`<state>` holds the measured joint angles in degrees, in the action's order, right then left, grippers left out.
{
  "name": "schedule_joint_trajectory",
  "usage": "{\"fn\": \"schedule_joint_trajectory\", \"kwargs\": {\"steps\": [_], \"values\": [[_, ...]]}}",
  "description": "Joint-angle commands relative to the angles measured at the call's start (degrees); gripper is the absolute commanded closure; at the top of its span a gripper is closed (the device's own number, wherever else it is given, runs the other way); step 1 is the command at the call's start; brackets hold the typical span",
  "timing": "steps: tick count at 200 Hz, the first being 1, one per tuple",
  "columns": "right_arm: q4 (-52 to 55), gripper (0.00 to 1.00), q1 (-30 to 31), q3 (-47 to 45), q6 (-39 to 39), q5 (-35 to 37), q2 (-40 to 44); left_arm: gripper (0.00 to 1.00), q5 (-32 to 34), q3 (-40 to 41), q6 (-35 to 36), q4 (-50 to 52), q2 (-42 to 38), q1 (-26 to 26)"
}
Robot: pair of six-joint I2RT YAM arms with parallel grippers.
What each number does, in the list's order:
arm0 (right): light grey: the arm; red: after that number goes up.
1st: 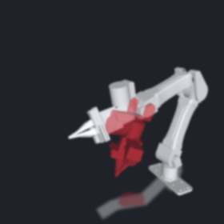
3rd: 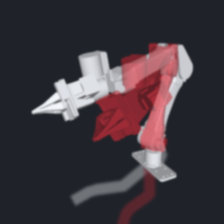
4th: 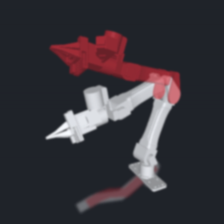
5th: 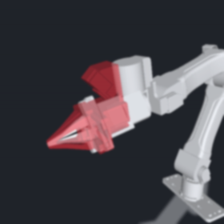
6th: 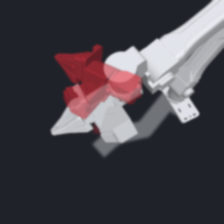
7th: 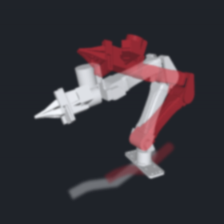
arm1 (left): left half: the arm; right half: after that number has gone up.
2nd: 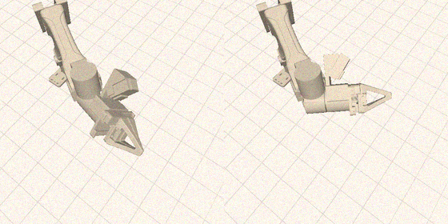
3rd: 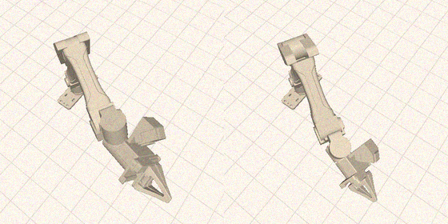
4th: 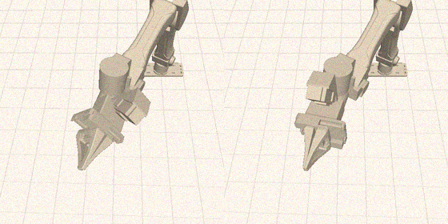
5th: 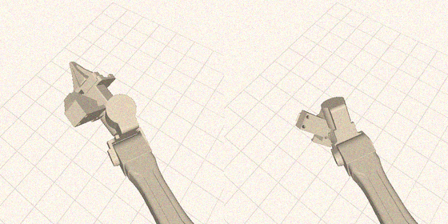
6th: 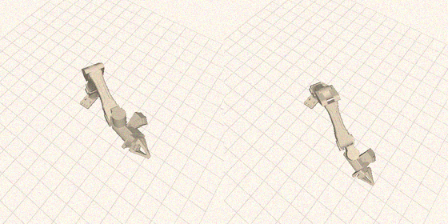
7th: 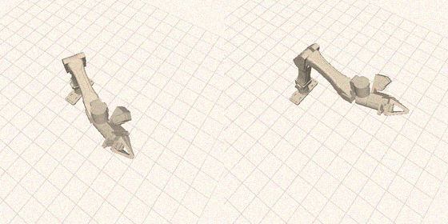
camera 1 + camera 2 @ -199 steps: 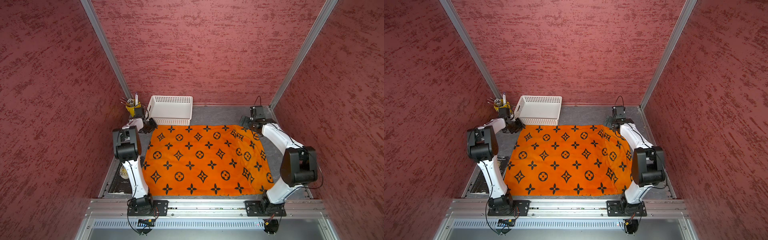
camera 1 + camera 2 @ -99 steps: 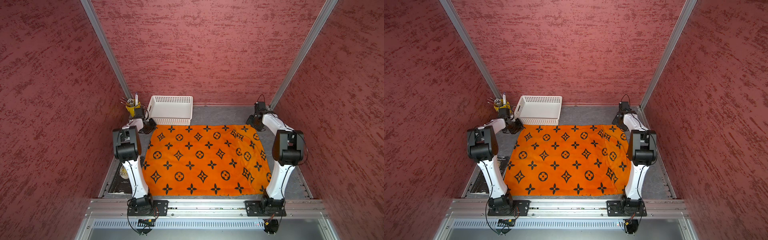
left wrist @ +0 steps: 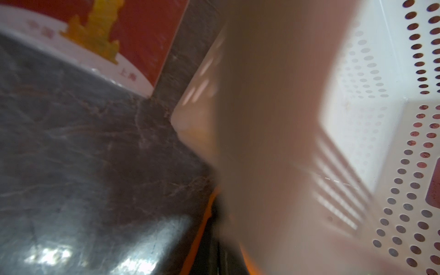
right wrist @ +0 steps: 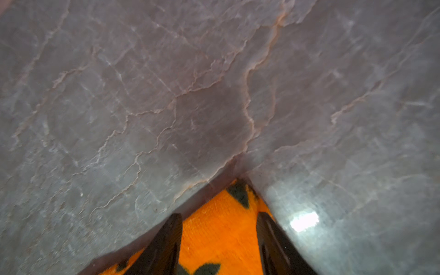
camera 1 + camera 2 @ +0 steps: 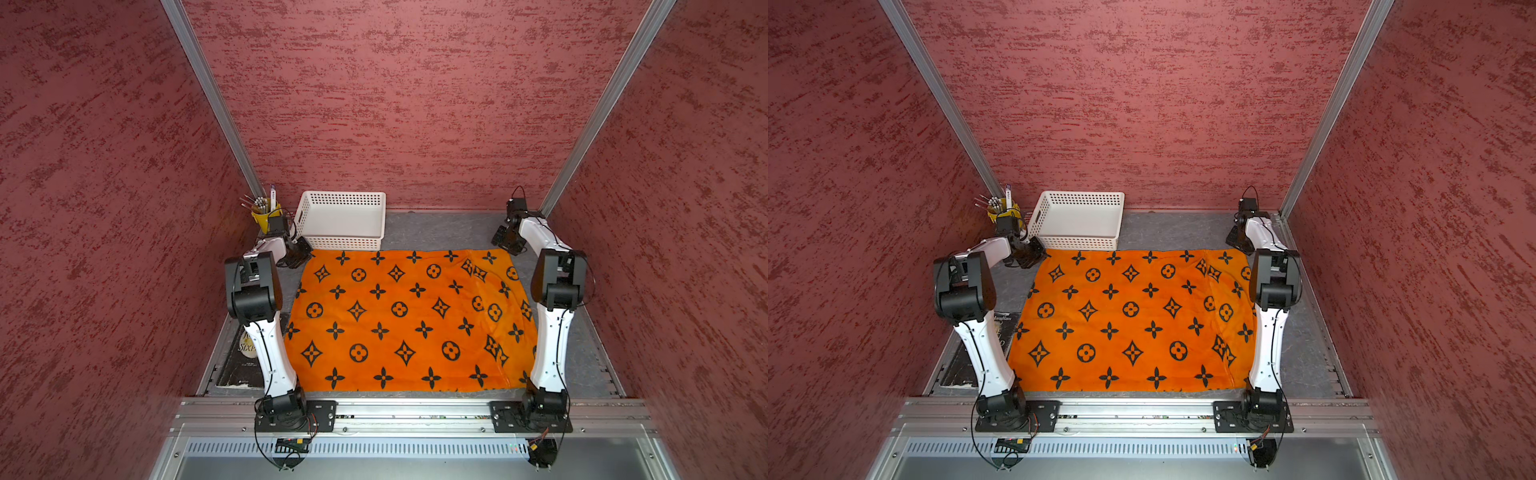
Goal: Roll up the pillowcase
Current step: Move the bin to the corner of the board.
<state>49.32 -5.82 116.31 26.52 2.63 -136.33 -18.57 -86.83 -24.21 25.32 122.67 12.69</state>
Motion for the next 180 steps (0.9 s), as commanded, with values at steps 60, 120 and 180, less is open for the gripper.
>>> {"fn": "schedule_joint_trajectory", "kwargs": {"steps": [60, 120, 180], "values": [[4.89, 0.37, -1.03, 4.25, 0.46, 3.92, -2.8, 1.0, -0.77, 0.43, -0.78, 0.39, -0.86, 0.41], [5.74, 0.85, -1.9, 4.38, 0.81, 1.64, -4.27, 1.0, -0.86, -0.11, -0.93, 0.71, -1.06, 0.46], [-2.05, 1.0, -1.91, -7.75, -0.19, 2.6, 10.25, 1.0, 0.96, 4.45, -1.53, -1.04, -9.6, 0.38]]}}
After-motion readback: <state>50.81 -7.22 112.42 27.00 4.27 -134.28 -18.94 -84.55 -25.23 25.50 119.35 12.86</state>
